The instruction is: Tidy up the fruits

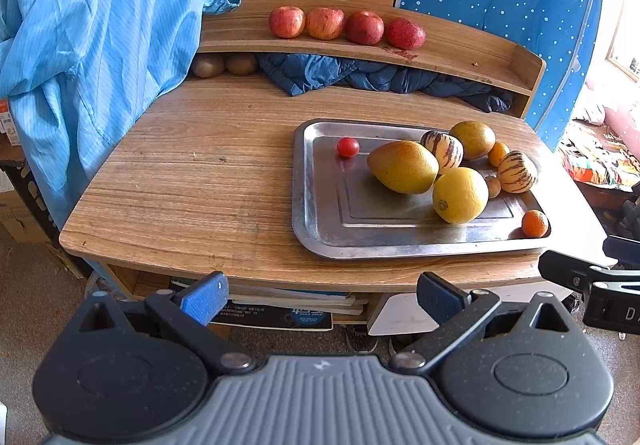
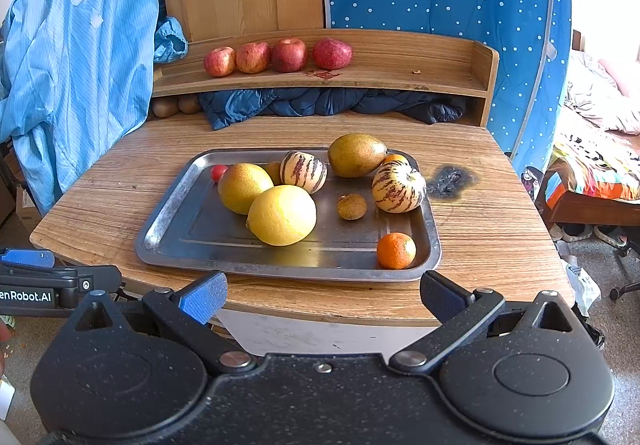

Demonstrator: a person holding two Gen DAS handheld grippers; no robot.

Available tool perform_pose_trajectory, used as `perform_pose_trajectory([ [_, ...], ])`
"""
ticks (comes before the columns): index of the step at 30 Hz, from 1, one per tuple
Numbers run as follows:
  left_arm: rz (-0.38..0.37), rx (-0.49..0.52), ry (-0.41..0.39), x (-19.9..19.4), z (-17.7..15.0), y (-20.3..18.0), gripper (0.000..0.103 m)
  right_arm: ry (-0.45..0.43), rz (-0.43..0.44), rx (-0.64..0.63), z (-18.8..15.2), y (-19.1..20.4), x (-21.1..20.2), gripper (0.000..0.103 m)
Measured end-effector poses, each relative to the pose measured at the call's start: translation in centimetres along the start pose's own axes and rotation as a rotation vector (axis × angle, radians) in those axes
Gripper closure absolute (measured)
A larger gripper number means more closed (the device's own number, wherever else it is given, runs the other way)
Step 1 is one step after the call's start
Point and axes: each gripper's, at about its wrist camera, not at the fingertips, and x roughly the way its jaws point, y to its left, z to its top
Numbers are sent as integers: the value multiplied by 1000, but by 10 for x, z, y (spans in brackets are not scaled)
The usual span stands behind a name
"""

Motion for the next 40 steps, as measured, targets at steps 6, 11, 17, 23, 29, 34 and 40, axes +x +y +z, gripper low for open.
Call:
perform_pose_trajectory([
  [6, 0, -2, 2, 1, -1, 0, 1, 0, 1, -1, 0, 0, 0, 1],
  [11, 1, -2, 2, 1, 0, 1, 1, 0, 0, -1, 0, 0, 0, 1],
  [17, 23, 12, 0, -2, 1, -1, 1, -1, -2, 0, 0, 0, 0, 1],
  [23, 47, 22, 9, -3, 3, -3, 1, 3, -6, 0, -1, -1, 2, 1],
  [29, 52, 28, 11, -3, 4, -4, 1, 4, -11, 2, -2, -1, 2, 1],
  [34, 54, 28, 12, -3, 4, -4, 1, 4, -11, 1, -2, -1, 2, 1],
  [40, 53, 28, 11, -3, 3, -4, 1, 4, -11, 2, -2, -1, 2, 1],
])
